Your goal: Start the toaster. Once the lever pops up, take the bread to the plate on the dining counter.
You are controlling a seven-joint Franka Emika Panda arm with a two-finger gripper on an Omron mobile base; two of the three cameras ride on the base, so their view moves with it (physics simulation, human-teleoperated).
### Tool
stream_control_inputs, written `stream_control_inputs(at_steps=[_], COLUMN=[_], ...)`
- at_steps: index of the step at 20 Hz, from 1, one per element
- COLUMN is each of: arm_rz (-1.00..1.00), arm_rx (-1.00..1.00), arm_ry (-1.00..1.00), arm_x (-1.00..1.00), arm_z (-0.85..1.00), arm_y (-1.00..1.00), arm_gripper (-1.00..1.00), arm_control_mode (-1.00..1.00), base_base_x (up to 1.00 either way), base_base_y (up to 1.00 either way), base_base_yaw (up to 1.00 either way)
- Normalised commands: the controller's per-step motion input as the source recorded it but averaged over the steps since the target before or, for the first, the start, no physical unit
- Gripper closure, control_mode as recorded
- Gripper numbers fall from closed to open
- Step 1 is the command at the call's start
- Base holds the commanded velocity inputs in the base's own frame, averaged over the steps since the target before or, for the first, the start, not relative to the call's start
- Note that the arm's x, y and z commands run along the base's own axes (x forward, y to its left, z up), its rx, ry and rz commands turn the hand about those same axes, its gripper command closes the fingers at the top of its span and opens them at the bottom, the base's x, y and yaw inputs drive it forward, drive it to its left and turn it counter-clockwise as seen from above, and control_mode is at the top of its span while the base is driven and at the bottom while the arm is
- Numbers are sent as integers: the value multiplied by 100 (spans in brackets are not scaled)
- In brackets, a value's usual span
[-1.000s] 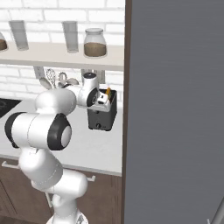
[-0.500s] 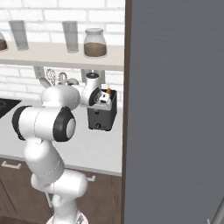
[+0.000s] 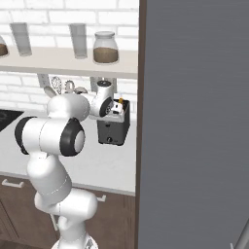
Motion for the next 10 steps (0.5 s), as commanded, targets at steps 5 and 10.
stream_control_inputs(at_steps=[5,10], arm_rz=[2,0], arm_rx=[-1,-2], arm_ry=[0,0], arm_x=[-1,0], arm_z=[-19,-32], arm_y=[0,0], arm_gripper=[100,100], arm_control_mode=[-100,-100], base_base_x=[0,0], base_base_y=[0,0], base_base_yaw=[0,0])
